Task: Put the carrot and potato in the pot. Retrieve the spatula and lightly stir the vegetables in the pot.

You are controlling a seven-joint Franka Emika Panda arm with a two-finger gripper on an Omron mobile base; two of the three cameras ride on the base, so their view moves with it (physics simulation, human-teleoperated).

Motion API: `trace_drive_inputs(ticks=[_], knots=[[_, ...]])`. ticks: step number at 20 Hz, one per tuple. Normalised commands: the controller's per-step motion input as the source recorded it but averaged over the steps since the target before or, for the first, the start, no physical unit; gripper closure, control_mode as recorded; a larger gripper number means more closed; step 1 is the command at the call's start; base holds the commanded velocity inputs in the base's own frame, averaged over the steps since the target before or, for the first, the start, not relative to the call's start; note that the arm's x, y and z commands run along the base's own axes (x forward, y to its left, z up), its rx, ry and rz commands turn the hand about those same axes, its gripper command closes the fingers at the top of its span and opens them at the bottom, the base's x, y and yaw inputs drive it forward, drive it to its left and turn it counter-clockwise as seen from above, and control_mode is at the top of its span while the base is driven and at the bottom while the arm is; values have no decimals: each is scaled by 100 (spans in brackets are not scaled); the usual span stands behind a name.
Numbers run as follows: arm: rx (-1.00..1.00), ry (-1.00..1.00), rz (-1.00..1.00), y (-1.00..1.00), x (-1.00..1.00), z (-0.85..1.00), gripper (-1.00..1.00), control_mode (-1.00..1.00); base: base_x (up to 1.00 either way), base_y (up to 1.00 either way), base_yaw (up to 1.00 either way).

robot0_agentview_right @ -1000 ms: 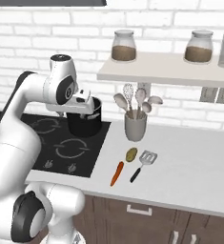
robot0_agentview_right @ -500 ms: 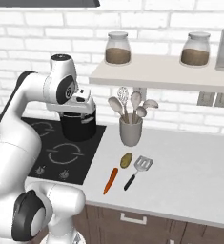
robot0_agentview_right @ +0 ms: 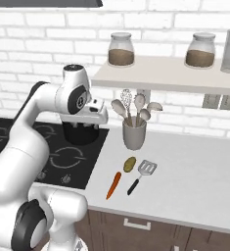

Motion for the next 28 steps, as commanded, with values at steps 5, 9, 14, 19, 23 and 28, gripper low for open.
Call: trace_drive_inputs(ticks=[5,9,14,19,23,28], knots=[[-8,5,-4,-43,16,-61,-100,-100,0,0,0],[-9,4,-5,-42,17,-67,-100,-100,0,0,0],[-8,4,-3,-30,25,-64,-100,-100,0,0,0],[-6,2,-4,-30,21,-49,-100,-100,0,0,0],[-3,0,-3,-46,12,-39,-100,-100,0,0,0],[0,0,-3,-44,5,-34,-100,-100,0,0,0]])
